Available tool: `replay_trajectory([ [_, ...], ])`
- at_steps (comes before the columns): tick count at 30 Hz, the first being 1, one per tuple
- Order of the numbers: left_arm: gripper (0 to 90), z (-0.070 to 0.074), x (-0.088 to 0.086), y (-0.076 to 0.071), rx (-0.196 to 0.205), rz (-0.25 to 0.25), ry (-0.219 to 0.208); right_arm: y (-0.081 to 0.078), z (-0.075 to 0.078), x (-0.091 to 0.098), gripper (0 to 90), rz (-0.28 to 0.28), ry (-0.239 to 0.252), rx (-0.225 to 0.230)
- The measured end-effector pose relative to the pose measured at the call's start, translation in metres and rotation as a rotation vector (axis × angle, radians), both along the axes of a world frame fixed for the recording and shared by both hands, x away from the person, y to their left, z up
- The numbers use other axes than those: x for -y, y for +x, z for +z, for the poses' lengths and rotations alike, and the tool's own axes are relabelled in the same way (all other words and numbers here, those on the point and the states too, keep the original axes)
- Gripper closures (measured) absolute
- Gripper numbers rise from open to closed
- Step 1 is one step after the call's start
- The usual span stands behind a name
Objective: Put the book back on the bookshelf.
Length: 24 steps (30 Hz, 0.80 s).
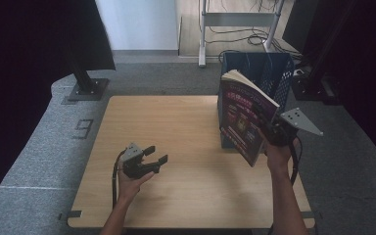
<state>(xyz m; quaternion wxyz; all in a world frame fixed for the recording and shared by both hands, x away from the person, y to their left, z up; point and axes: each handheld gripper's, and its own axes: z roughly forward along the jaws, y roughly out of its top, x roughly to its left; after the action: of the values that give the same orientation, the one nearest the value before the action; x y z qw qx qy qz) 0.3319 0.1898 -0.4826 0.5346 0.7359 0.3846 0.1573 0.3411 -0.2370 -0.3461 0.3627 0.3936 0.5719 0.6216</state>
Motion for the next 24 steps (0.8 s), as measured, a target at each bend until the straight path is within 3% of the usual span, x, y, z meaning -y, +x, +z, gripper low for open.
replay_trajectory([
  [24, 29.8, 0.000, 0.000, 0.000, -0.002, -0.005, -0.004, 0.025, 0.011, 0.012, 81.8, -0.081, 0.015, -0.007],
])
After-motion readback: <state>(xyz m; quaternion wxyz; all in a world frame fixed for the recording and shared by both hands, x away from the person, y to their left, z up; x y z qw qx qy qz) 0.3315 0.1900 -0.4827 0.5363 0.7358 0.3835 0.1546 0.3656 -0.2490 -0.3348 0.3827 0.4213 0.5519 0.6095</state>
